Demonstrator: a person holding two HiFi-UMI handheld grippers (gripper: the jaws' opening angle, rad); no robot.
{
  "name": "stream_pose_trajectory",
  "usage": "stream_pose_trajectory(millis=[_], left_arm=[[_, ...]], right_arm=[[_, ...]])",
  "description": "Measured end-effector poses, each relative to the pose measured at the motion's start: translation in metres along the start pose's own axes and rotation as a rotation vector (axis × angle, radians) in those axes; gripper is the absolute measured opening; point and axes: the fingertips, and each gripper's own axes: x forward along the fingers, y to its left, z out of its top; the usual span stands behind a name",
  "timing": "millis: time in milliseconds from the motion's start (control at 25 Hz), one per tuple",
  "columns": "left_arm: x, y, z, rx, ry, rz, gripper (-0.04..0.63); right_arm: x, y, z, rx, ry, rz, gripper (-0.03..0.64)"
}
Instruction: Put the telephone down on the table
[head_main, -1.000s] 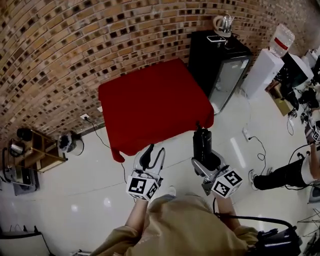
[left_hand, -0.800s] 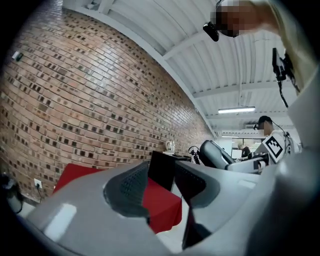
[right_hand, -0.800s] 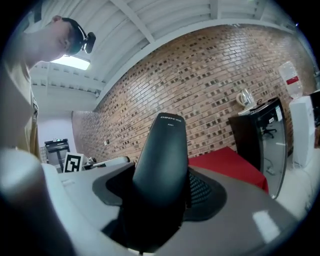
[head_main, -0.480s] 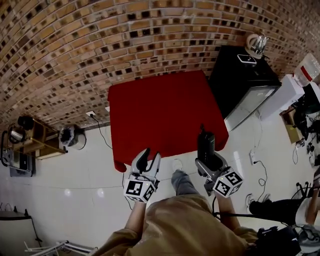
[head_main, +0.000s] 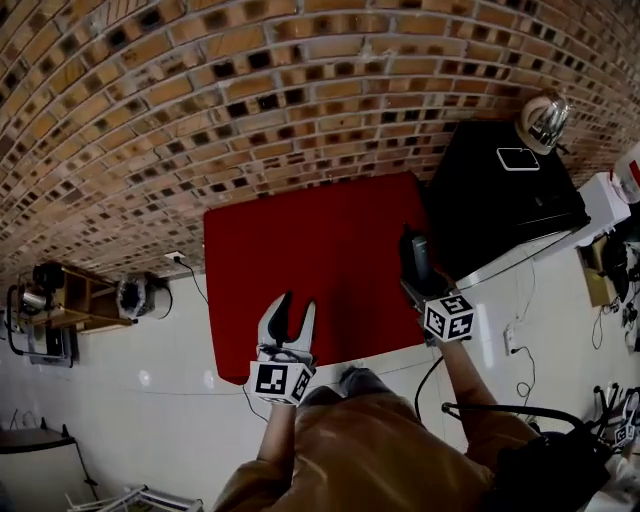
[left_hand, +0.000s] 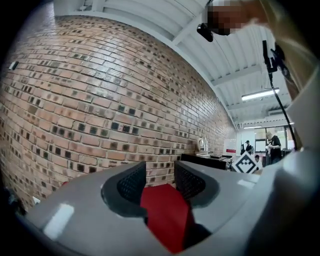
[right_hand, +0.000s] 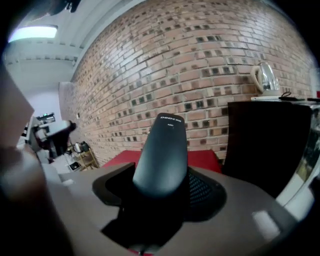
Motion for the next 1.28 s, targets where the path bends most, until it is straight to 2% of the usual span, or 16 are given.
stream_pose_trajectory(millis=[120, 240, 320, 360, 440, 480, 640, 760, 920, 1000, 1120, 1160, 1280], left_arm=[[0.03, 0.019, -0.015, 0.011, 0.018, 0.016, 0.158], [0.043, 0.046, -0.04, 0.012, 0.048, 0.046, 0.16], [0.047, 0.064, -0.058, 0.015, 0.092, 0.06, 0.16], [0.046, 0.071, -0.069, 0.021, 0.142, 0.065, 0.159], [0.04, 0.085, -0.092, 0.034, 0.256, 0.079, 0.16], [0.036, 0.092, -0.1, 0.039, 0.286, 0.092, 0.16], [0.029, 0.118, -0.117, 0.049, 0.32, 0.137, 0.16], [0.027, 0.132, -0.128, 0.053, 0.343, 0.146, 0.158], [0.032, 0.138, -0.136, 0.049, 0.346, 0.119, 0.16], [0.04, 0.137, -0.136, 0.024, 0.351, 0.097, 0.158], [0.058, 0.138, -0.119, 0.008, 0.348, 0.055, 0.163], [0.065, 0.139, -0.108, 0.007, 0.32, 0.042, 0.167], [0.089, 0.139, -0.062, -0.003, 0.14, 0.006, 0.167]], right_arm=[[0.074, -0.088, -0.013, 0.002, 0.09, -0.085, 0.29], [0.147, -0.156, -0.034, -0.012, 0.223, -0.123, 0.29], [0.194, -0.189, -0.048, -0.011, 0.303, -0.122, 0.29], [0.215, -0.205, -0.056, -0.006, 0.331, -0.124, 0.29], [0.25, -0.231, -0.072, 0.022, 0.374, -0.143, 0.29], [0.264, -0.24, -0.081, 0.04, 0.393, -0.154, 0.29], [0.302, -0.277, -0.127, 0.087, 0.475, -0.215, 0.291], [0.322, -0.295, -0.16, 0.07, 0.511, -0.256, 0.293], [0.325, -0.293, -0.159, 0.06, 0.451, -0.286, 0.316], [0.309, -0.277, -0.132, 0.097, 0.383, -0.273, 0.463], [0.279, -0.242, -0.075, 0.101, 0.254, -0.238, 0.483], [0.267, -0.226, -0.052, 0.1, 0.196, -0.218, 0.483], [0.221, -0.16, 0.025, 0.088, -0.01, -0.122, 0.482]])
